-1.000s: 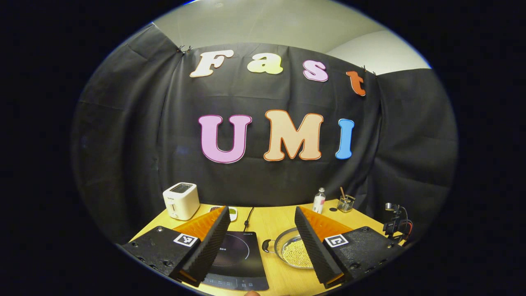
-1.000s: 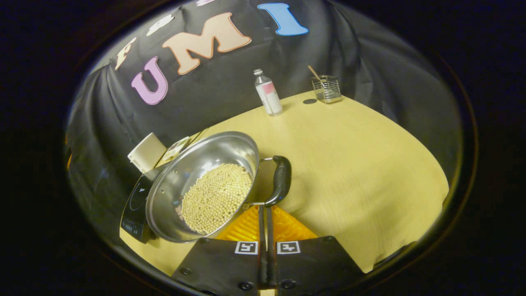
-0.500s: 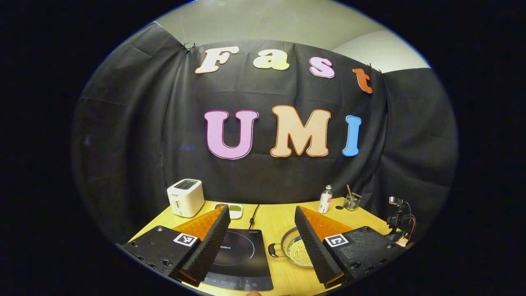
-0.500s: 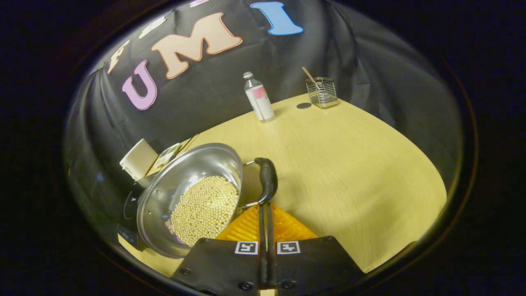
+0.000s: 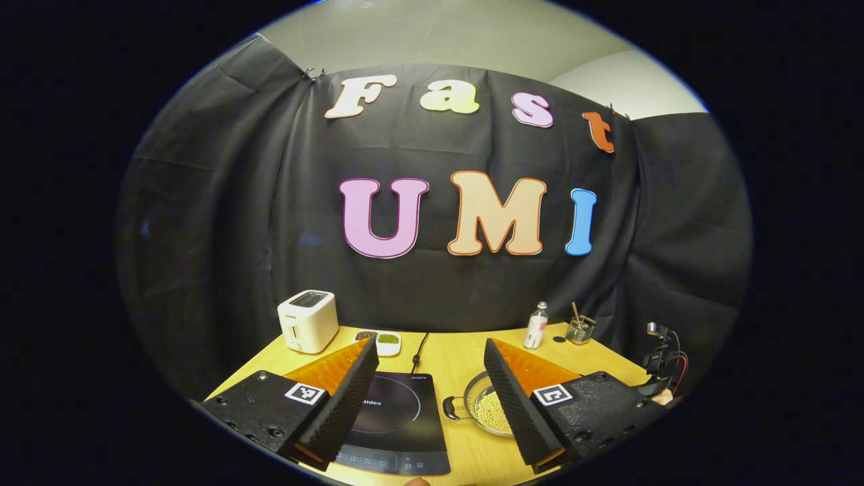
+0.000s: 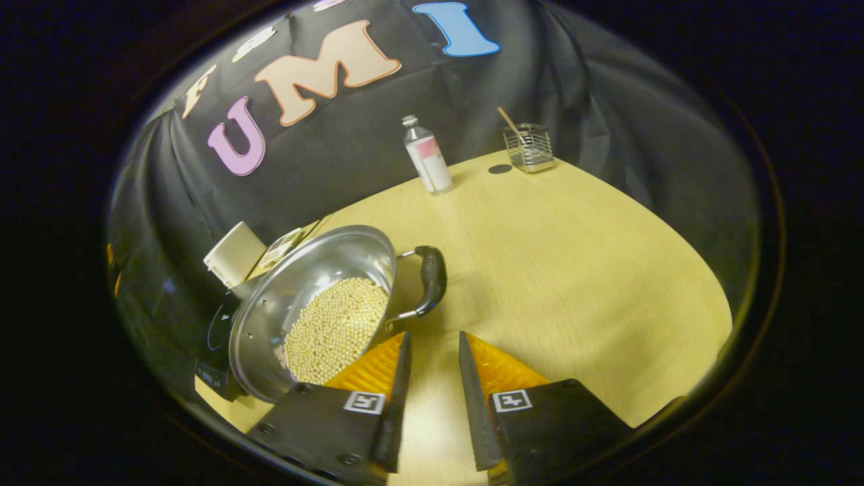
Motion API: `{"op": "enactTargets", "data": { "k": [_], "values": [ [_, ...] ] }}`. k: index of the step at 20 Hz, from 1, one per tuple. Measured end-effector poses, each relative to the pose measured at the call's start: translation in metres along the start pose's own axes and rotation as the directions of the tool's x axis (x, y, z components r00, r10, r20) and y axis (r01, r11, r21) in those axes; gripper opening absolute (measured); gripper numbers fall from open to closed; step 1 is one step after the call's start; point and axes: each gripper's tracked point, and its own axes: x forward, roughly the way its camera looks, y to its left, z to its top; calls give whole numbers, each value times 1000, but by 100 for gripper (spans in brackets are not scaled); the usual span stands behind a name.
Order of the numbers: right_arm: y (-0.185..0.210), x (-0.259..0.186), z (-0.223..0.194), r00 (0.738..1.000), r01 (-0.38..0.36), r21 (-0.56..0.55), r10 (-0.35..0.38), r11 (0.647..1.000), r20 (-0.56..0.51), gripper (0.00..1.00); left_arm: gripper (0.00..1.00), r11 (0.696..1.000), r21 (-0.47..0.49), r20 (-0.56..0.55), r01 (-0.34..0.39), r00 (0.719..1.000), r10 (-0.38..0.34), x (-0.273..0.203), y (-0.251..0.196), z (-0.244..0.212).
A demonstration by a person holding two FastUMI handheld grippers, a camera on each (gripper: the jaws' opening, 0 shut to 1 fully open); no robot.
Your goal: First push the handle of the pot to place it horizontally, then grasp the pot with both hands and set it on the induction cooktop.
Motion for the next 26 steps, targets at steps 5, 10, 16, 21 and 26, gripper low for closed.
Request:
{"op": "enactTargets", "data": {
  "k": [5, 10, 16, 21, 26],
  "values": [
    [-7, -22, 13, 999, -9, 42, 7, 999, 42, 87, 96, 999, -35, -30, -3, 1000, 2, -4, 3, -17],
    [7, -56, 45, 990, -91, 43, 86, 995, 111, 100, 96, 998, -60, -100, 28, 994, -34, -1, -5, -45],
    [0, -79, 102, 983, -119, 21, 115, 993, 140, 92, 96, 977, -175, -289, 124, 942, -172, 22, -25, -98],
    [4, -71, 127, 985, -135, 4, 134, 991, 109, 100, 96, 960, -263, -465, 96, 859, -214, 50, -24, -143],
    [42, -58, 115, 930, -356, 115, 364, 927, -47, 94, 96, 941, -334, -611, 46, 750, -254, 76, -23, -186]
  ]
}}
